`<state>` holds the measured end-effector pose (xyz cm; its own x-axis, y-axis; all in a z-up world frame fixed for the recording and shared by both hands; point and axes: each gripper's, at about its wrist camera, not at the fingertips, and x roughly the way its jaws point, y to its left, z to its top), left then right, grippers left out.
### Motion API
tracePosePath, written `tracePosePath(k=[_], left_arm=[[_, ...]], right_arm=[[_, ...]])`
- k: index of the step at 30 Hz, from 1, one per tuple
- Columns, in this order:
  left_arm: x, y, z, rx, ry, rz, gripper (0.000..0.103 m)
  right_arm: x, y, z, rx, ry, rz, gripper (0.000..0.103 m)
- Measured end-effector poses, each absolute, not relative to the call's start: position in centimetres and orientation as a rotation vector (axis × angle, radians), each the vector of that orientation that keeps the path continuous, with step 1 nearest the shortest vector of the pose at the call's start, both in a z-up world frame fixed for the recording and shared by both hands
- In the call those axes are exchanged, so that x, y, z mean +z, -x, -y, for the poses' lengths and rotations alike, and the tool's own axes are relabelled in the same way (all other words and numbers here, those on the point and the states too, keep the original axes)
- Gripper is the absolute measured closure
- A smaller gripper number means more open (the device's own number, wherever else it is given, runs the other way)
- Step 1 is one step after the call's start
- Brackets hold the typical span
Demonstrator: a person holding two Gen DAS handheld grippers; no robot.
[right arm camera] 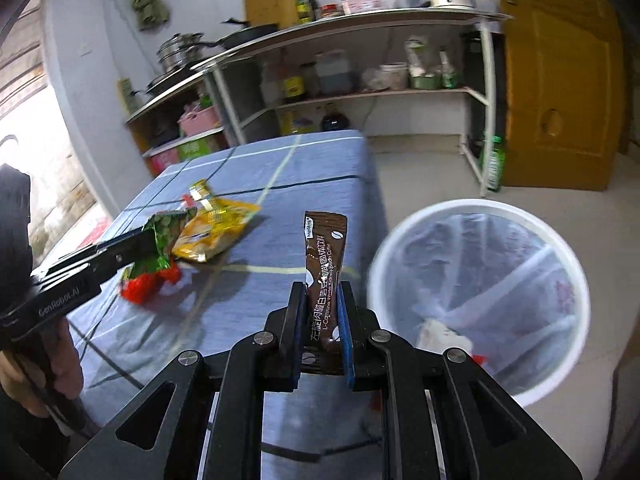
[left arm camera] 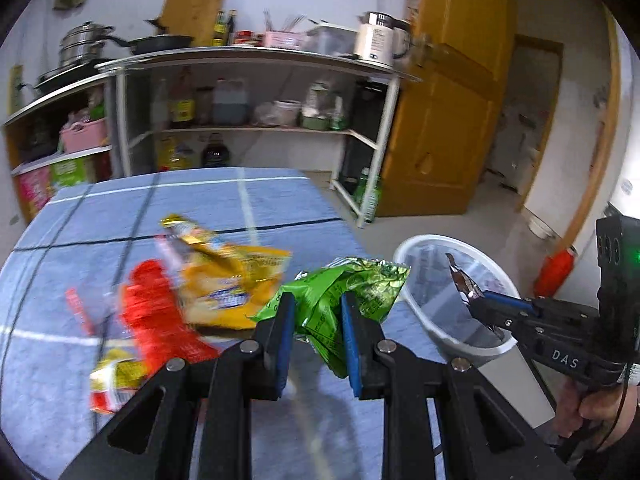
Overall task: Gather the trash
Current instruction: 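Carry the green bag with the left tool while the right tool carries the brown wrapper to the bin, then open the left tool over the bin while the right tool releases the brown wrapper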
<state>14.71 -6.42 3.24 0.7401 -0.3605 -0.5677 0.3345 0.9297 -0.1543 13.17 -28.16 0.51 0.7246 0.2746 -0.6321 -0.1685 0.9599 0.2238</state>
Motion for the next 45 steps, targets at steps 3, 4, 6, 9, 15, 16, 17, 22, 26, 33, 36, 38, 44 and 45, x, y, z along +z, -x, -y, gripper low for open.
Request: tracePosePath(k=[3,4,6,9,15,16,17,22,26,33,36,38,44,45], left_arm=[[3.2,-15.2,9.2,-0.434,0.029,-0.642,0.079],[3.2,-15.5,10.3,-0.451,0.025,-0.646,0.079],[3.1,-16.1,12.0,-0.482,0.018,-0.656,0.079],[2.8,-17.1,14.5,-0.522,0.010,-0.675,0.079],[1.2,-18.6,19.3,-0.585,-0.014,-0.724,0.079],[0.9,-18.8,19.9,-0.593,-0.013,-0.734,0.079],[0.6,-19.1,20.5,-0.600,-0.012,-0.748,0.078],[-0.6,-20.2,22.5,-0.614,-0.017,-0.783,0.078],[-1.3,-20.6,23.6,-0.627,-0.032,-0.817,0.077],[-1.7,-20.8,24.1,-0.643,-0.025,-0.842,0.056],[-1.5,-20.7,23.8,-0.645,-0.016,-0.837,0.055],[-1.3,-20.7,23.7,-0.645,-0.013,-0.832,0.055],[0.3,-19.6,22.0,-0.640,0.020,-0.779,0.052],[0.6,-19.3,21.6,-0.633,0.019,-0.766,0.051]], right_arm=[[0.2,-12.8,30.5,0.196,-0.175,-0.721,0.087],[0.1,-12.8,31.3,0.179,-0.184,-0.722,0.087],[-0.2,-12.4,32.7,0.145,-0.196,-0.724,0.087],[-0.6,-12.3,34.6,0.102,-0.215,-0.729,0.087],[-1.6,-12.6,37.0,0.041,-0.228,-0.736,0.087],[-1.8,-12.7,37.4,0.034,-0.235,-0.739,0.087],[-2.0,-12.9,37.7,0.028,-0.240,-0.741,0.087],[-2.8,-13.5,39.4,-0.011,-0.271,-0.747,0.085],[-3.6,-13.9,40.2,-0.033,-0.301,-0.766,0.085],[-3.5,-13.9,40.4,-0.064,-0.309,-0.760,0.055],[-3.4,-13.7,40.6,-0.067,-0.319,-0.753,0.054],[-3.2,-13.4,40.5,-0.064,-0.321,-0.745,0.054],[-1.9,-12.6,39.8,-0.032,-0.318,-0.702,0.054],[-1.8,-12.5,39.7,-0.026,-0.318,-0.696,0.054]])
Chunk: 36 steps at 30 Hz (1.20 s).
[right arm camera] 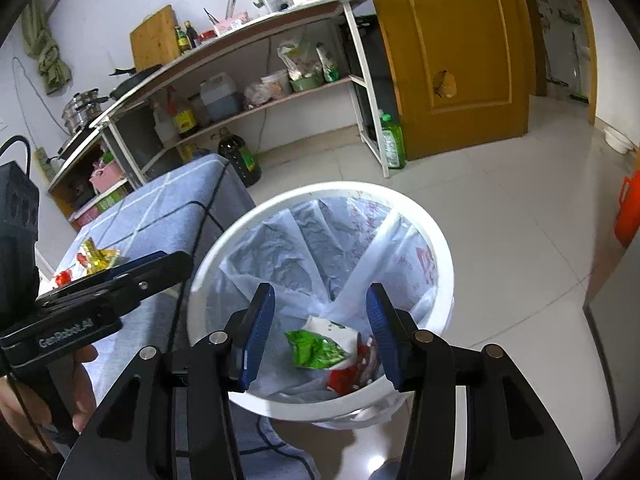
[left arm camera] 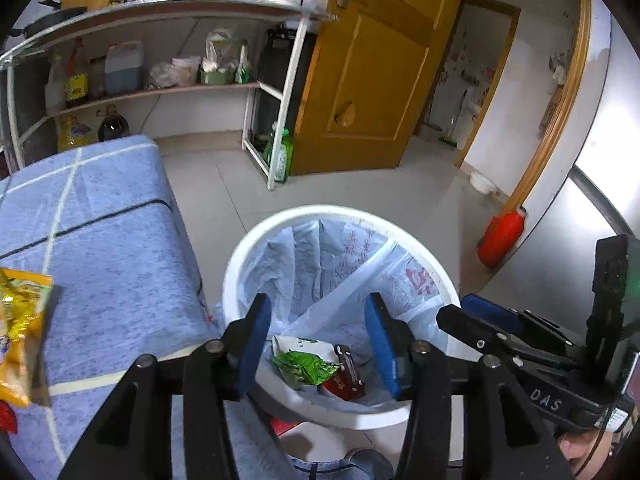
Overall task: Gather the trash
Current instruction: 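Open the left tool over the bin while the right tool releases the brown wrapper, then move both open tools back over the table toward the remaining trash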
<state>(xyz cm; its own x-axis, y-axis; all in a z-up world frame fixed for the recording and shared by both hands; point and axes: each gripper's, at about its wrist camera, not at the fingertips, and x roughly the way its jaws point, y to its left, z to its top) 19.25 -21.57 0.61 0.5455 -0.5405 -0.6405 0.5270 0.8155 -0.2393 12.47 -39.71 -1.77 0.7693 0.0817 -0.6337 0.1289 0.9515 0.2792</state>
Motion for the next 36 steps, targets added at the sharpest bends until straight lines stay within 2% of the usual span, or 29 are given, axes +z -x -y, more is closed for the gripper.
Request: tracePosePath(k=[7,9,19,36], left_arm=[[2.5,-17.4,17.5,-0.570,0.026,-0.682,0.051],[2.9,-17.0,16.2,-0.548,0.031,-0.664,0.047],[4.1,-15.4,7.9,-0.368,0.079,-0.612,0.047],[2.3,-15.4,-3.1,-0.149,0.185,-0.622,0.046]], right_arm=[[0.1,-12.1,36.8,0.052,-0.292,-0.651,0.054],[0.6,-12.1,35.3,0.091,-0.275,-0.640,0.054],[1.9,-12.8,28.2,0.265,-0.216,-0.638,0.054],[3.0,-15.5,19.8,0.444,-0.121,-0.663,0.054]])
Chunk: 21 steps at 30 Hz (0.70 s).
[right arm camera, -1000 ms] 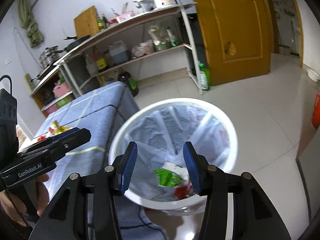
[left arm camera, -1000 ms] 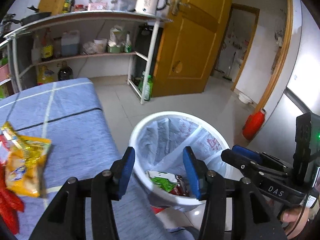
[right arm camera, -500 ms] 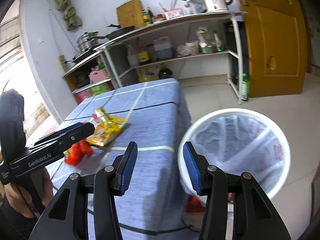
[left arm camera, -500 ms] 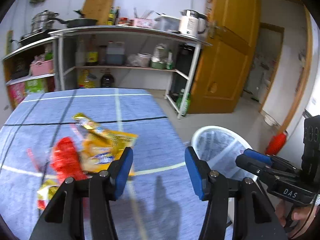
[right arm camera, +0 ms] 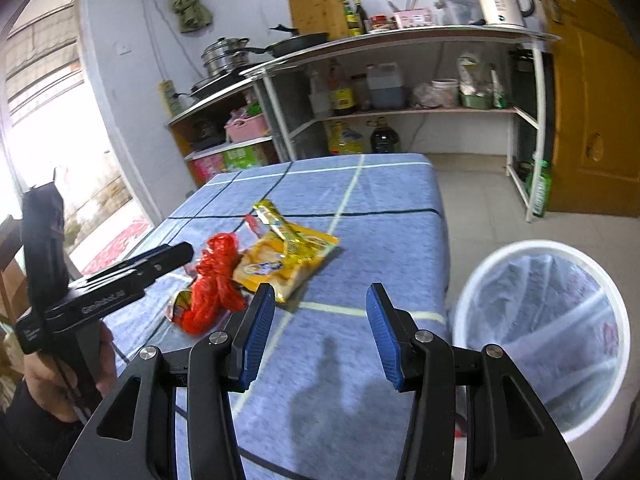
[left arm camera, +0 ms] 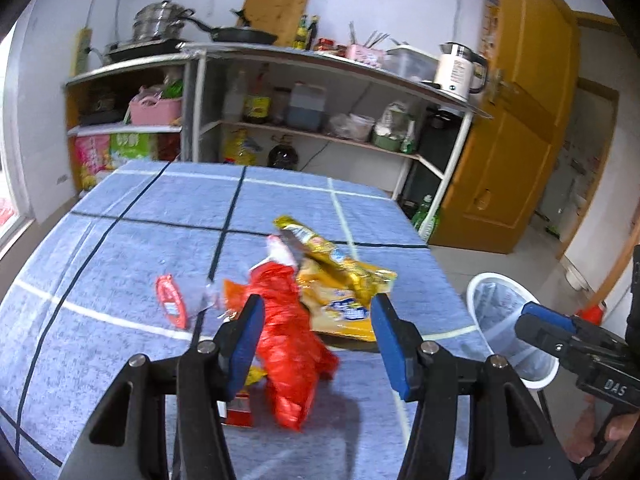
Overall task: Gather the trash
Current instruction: 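Move both open tools back over the table toward the remaining trash, then grasp the red plastic bag with the left tool while the right tool grasps the yellow snack stick wrapper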
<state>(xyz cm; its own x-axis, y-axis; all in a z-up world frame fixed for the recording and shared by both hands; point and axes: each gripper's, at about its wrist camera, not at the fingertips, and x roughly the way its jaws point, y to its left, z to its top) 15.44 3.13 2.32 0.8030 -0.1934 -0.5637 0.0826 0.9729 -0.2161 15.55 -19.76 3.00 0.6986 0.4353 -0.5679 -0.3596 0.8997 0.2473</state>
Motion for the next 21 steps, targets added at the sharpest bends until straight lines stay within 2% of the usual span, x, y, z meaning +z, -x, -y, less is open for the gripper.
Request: tracePosePath(k=[18,21], left_arm=[[-2.0,-18.6,-4.1,-0.113,0.258,-0.796,0.046],[-2.0,-18.4,-4.2,-0.126,0.253,-0.789,0.053]], right_arm=[[2.6,-22.8,13.1,0.536,0.052,-0.730,0.054],[2.0,-24.1,12.0,0.548,0.078,-0.748,0.054]])
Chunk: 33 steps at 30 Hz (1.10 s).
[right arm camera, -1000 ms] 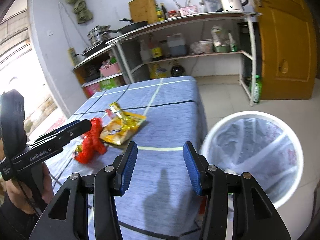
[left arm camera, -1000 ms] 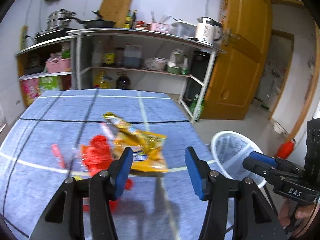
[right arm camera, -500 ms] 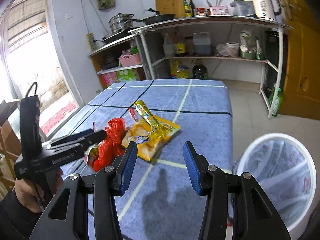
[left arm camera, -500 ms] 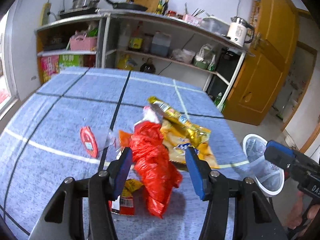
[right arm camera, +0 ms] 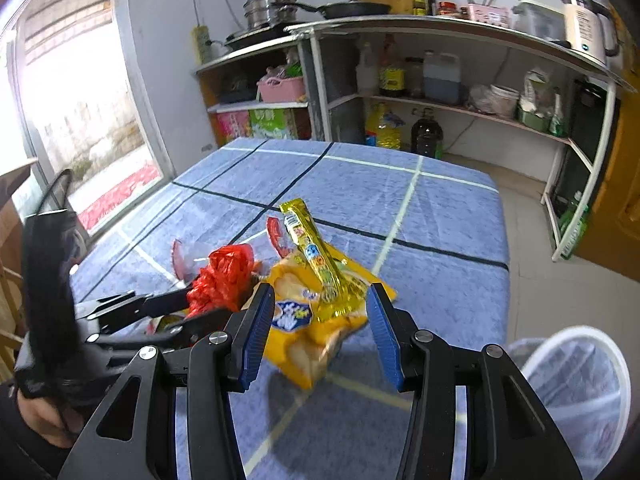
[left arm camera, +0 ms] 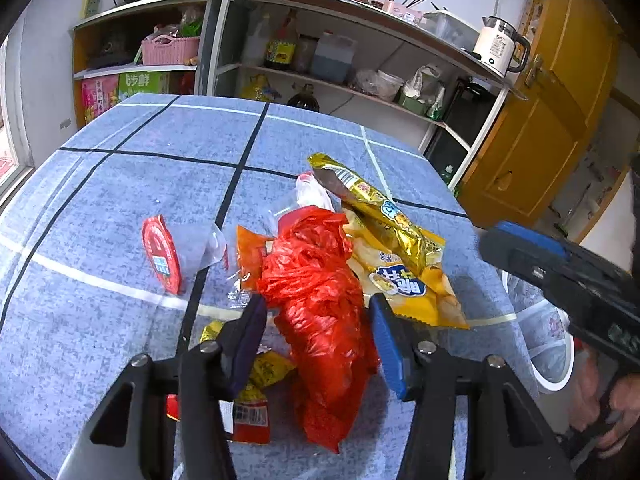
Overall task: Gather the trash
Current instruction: 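Grasp the red plastic bag with the left tool while the right tool grasps the yellow snack stick wrapper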
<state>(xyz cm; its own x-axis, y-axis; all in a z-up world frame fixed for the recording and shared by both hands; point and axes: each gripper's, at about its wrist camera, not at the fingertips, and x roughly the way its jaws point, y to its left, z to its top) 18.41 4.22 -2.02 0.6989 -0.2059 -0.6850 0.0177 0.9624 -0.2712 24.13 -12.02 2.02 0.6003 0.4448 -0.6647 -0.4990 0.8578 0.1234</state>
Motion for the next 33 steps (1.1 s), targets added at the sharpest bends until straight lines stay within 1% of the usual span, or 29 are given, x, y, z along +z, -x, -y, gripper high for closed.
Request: tracePosePath(k=[2,5,7,8,11,14,15,16,22,33], left_arm=[[-2.0,-18.3,-4.3,-0.135,0.252,-0.786,0.056],[-1.9,-18.0,-4.7,-0.135,0.255,-0.777,0.057],[-1.8,-17.8,-4.9,-0.139,0.260,-0.772,0.057],[-1.7,-17.6,-5.0,-0.143,0.262,-0.767,0.058],[-1.3,-17.2,-5.2,-0.150,0.262,-0.751,0.058],[-0.9,-16.9,-5.5,-0.157,0.271,-0.738,0.058],[-0.8,-16.9,-5.6,-0.159,0.272,-0.735,0.058],[-0.8,-16.8,-5.7,-0.160,0.273,-0.732,0.058],[-0.5,-16.8,-5.7,-0.165,0.271,-0.721,0.058],[0.6,-16.0,-5.5,-0.168,0.258,-0.681,0.058]], right_arm=[[1.5,-25.0,11.3,0.554,0.101,-0.761,0.054],[0.4,-26.2,10.4,0.553,0.121,-0.787,0.055],[-0.2,-27.0,10.1,0.546,0.134,-0.807,0.061],[-0.5,-27.3,9.9,0.545,0.140,-0.815,0.062],[-1.4,-28.0,9.4,0.546,0.152,-0.837,0.069],[-1.9,-28.5,9.0,0.536,0.162,-0.853,0.078],[-2.0,-28.6,9.0,0.533,0.162,-0.855,0.083],[-2.1,-28.6,9.1,0.531,0.159,-0.858,0.085],[-1.7,-28.4,9.6,0.520,0.141,-0.844,0.089],[0.9,-25.8,12.0,0.496,0.095,-0.767,0.090]])
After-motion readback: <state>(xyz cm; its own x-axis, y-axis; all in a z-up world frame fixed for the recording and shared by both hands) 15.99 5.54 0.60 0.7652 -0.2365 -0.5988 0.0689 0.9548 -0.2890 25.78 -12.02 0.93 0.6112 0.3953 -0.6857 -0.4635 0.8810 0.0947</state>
